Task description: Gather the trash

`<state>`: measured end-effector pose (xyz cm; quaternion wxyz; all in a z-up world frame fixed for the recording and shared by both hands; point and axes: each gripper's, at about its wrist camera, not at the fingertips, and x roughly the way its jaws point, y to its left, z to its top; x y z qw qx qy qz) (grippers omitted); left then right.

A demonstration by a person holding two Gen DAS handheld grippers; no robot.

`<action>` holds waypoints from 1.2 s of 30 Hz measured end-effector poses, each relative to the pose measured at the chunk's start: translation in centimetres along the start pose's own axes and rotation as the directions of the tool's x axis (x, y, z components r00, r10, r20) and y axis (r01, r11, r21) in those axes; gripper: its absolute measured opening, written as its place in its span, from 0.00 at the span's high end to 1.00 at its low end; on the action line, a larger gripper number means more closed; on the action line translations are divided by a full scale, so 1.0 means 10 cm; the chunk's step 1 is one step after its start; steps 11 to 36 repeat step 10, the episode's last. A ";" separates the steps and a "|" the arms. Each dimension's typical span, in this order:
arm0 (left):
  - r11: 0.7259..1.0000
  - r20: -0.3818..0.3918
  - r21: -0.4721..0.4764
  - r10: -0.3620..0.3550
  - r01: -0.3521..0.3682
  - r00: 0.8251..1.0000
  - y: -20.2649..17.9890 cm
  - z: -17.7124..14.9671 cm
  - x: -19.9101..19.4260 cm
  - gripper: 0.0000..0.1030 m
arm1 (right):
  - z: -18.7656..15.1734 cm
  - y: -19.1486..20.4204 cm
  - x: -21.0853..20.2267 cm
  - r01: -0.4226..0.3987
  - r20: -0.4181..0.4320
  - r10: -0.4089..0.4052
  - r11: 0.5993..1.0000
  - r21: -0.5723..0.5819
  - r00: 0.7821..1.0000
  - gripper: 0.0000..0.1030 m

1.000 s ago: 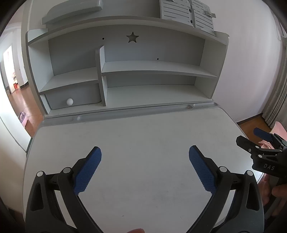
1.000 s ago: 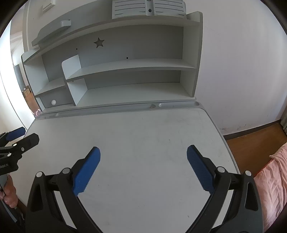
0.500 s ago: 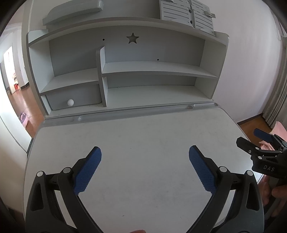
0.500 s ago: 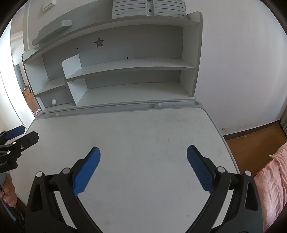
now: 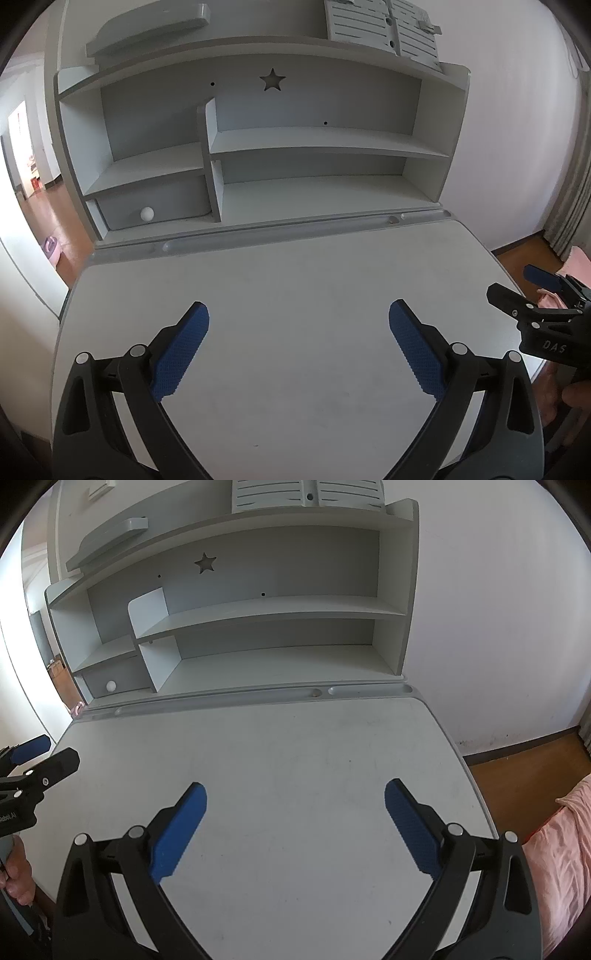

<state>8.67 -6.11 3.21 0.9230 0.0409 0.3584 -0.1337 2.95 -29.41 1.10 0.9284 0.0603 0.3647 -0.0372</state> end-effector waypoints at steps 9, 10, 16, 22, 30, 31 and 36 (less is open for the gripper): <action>1.000 -0.018 -0.001 0.002 -0.002 1.000 0.00 -0.01 0.02 0.08 | -0.01 -0.04 0.01 0.003 -0.002 -0.003 1.000 0.011 1.000 0.09; 1.000 -0.018 0.000 0.000 0.000 1.000 -0.01 -0.01 0.02 0.08 | -0.02 -0.04 0.01 0.003 -0.003 -0.003 1.000 0.009 1.000 0.09; 1.000 -0.018 0.000 0.000 0.000 1.000 -0.01 -0.01 0.02 0.08 | -0.02 -0.04 0.01 0.003 -0.003 -0.003 1.000 0.009 1.000 0.09; 1.000 -0.018 0.000 0.000 0.000 1.000 -0.01 -0.01 0.02 0.08 | -0.02 -0.04 0.01 0.003 -0.003 -0.003 1.000 0.009 1.000 0.09; 1.000 -0.018 0.000 0.000 0.000 1.000 -0.01 -0.01 0.02 0.08 | -0.02 -0.04 0.01 0.003 -0.003 -0.003 1.000 0.009 1.000 0.09; 1.000 -0.018 0.000 0.000 0.000 1.000 -0.01 -0.01 0.02 0.08 | -0.02 -0.04 0.01 0.003 -0.003 -0.003 1.000 0.009 1.000 0.09; 1.000 -0.018 0.000 0.000 0.000 1.000 -0.01 -0.01 0.02 0.08 | -0.02 -0.04 0.01 0.003 -0.003 -0.003 1.000 0.009 1.000 0.09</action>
